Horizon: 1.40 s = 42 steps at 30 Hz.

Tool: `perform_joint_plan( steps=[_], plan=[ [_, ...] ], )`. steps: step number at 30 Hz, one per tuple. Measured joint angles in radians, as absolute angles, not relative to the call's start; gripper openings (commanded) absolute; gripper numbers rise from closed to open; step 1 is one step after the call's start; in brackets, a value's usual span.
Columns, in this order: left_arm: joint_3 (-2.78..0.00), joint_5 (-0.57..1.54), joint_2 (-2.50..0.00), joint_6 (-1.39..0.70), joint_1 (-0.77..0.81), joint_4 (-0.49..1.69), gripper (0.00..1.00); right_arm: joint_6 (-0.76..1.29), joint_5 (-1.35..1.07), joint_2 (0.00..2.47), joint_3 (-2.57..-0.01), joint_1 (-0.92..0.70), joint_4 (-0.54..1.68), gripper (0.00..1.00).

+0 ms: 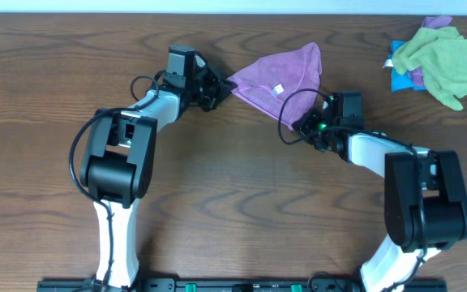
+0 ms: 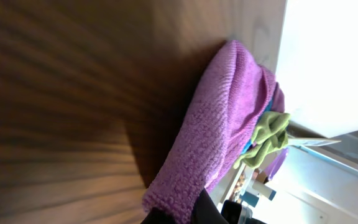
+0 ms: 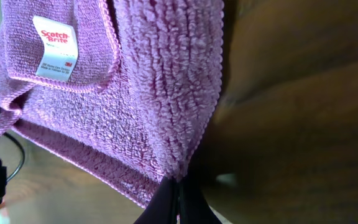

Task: Fold the cloth
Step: 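Lift the purple cloth with both grippers and stretch it apart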

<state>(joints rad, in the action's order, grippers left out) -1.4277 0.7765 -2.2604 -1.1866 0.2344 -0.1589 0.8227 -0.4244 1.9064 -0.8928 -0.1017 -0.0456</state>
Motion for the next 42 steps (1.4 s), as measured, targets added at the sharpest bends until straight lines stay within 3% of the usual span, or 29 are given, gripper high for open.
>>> perform_joint_plan(
  steps=[11, 24, 32, 42],
  plan=[
    [-1.428, 0.897, -2.26, -1.103, 0.214, -0.03, 0.06, 0.748, -0.471, 1.787, -0.872, -0.128, 0.239, 0.01],
    [-1.447, 0.932, -2.24, -0.727, 0.173, 0.505, 0.06, 0.647, -0.472, 1.609, -0.867, -0.128, 0.437, 0.01],
    [-1.449, 0.811, -2.213, -0.551, 0.163, 0.749, 0.06, 0.583, -0.469, 1.605, -0.867, -0.17, 0.472, 0.01],
    [-1.446, 0.553, -2.037, -0.443, 0.162, 0.849, 0.06, 0.512, -0.422, 1.571, -0.867, -0.236, 0.471, 0.01]
  ],
)
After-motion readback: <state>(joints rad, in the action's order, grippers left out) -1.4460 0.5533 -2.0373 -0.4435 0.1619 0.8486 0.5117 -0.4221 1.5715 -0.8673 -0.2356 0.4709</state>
